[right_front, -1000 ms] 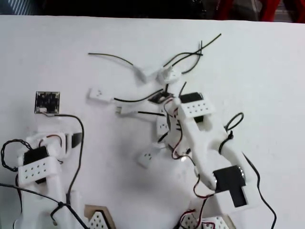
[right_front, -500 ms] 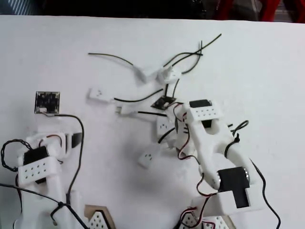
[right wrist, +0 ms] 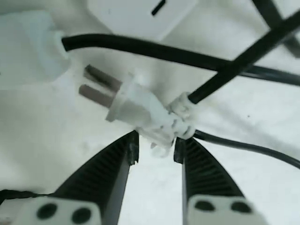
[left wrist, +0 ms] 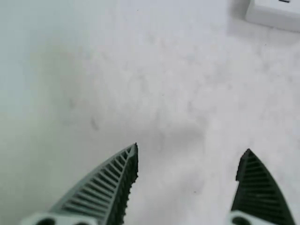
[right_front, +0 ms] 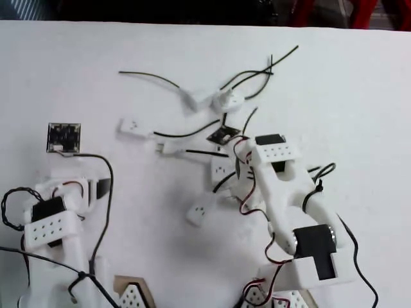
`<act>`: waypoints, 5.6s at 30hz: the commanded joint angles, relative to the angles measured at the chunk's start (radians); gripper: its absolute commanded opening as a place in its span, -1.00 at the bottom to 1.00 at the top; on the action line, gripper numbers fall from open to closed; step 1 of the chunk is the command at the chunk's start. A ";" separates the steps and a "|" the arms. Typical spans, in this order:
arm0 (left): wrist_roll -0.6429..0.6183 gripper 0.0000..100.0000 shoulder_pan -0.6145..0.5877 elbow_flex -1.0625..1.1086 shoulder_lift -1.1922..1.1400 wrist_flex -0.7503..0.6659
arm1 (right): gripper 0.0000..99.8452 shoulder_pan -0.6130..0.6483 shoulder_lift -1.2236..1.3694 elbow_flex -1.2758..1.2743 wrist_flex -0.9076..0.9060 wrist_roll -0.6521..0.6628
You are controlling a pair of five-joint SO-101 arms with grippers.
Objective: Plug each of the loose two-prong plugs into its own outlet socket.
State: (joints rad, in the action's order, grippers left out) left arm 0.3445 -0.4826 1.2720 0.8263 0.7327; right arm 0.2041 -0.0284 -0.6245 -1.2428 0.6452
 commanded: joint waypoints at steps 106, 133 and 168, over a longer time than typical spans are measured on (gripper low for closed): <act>0.003 -0.34 -0.002 -0.005 0.024 -0.014 | -0.76 -0.041 0.236 0.276 -0.081 -0.506; 0.003 -0.34 -0.002 -0.005 0.024 -0.015 | -0.75 0.082 0.116 0.279 -0.170 -0.505; 0.003 -0.34 -0.002 -0.005 0.024 -0.015 | -0.75 0.093 0.127 0.245 -0.134 -0.505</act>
State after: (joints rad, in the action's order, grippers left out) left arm 0.3445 -0.4826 1.2720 0.8263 0.7327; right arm 0.3145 0.1450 -0.3682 -1.4285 0.1312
